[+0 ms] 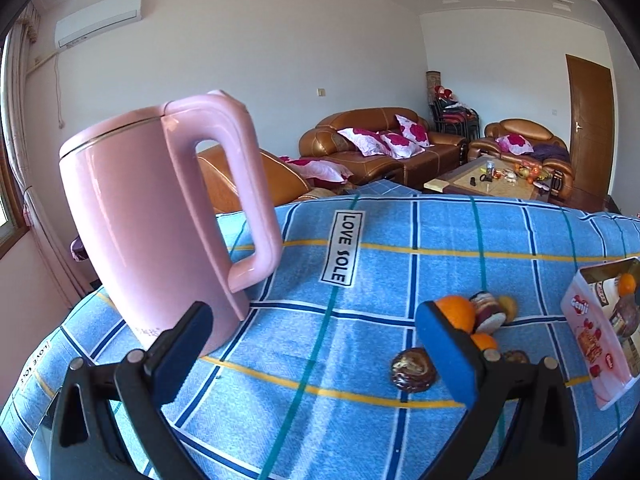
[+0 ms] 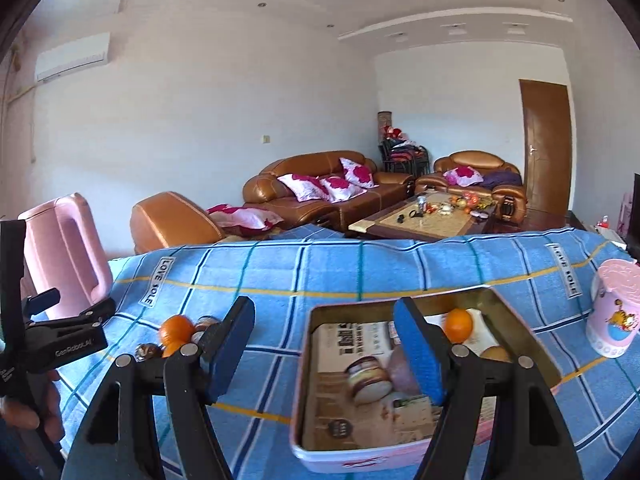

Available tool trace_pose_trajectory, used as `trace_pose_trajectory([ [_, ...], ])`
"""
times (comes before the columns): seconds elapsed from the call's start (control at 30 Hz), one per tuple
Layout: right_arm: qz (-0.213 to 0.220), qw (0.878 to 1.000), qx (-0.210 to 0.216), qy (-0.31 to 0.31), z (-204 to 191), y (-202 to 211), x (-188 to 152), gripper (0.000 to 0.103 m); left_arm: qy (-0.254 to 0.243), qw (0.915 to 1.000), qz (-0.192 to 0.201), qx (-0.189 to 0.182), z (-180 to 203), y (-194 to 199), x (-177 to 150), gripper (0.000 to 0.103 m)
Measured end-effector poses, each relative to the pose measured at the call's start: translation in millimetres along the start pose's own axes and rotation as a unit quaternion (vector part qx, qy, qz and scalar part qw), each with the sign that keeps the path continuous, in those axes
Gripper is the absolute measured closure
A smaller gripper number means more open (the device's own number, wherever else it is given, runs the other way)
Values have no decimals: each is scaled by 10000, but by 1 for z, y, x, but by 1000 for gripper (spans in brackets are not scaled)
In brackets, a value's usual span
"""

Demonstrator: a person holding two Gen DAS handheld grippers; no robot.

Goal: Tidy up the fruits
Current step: 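Grasp the round chocolate pastry with the right tool and lift it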

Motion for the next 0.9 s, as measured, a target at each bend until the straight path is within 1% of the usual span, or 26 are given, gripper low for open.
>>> trace_pose_trajectory([
  [0.13, -428, 9981, 398, 194, -38, -17, -15, 30, -97, 9999, -94, 78, -6, -7, -4, 0],
  [0.23, -758, 9937, 637, 534, -66, -30, -25, 30, -27, 9996, -223, 169, -14, -16, -5, 0],
  [0.33, -1150, 9863, 815, 857, -87, -43, -37, 30, 170, 9989, -409, 174, -24, -21, -9, 0],
  [0.43, -1611, 9757, 1066, 1031, -100, -57, -52, 36, 274, 9979, -584, 48, -25, -28, -13, 0],
  [0.57, -1970, 9674, 982, 1250, -105, -73, -62, 38, 77, 9982, -592, 40, -16, -28, -16, 0],
  [0.67, -2218, 9614, 977, 1303, -106, -82, -67, 45, -34, 9983, -581, -24, -7, -27, -17, 0],
  [0.73, -2427, 9557, 969, 1353, -108, -87, -74, 47, -93, 9981, -610, -70, -3, -28, -18, 0],
  [0.87, -2462, 9558, 1043, 1220, -106, -86, -75, 52, -273, 9977, -618, -84, 5, -29, -20, 0],
  [0.9, -2452, 9568, 1026, 1182, -105, -86, -74, 58, -296, 9976, -616, -105, 6, -27, -21, 0],
])
Point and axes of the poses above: each gripper's, at about its wrist camera, not at the fingertips, and y roughly against the way its jaws point, z to its right, x to its top, the point moved 7 cm from there along -y, roughly the way its jaws point, and after that the axes turned 3 degrees about y, right-handed, at the moved point
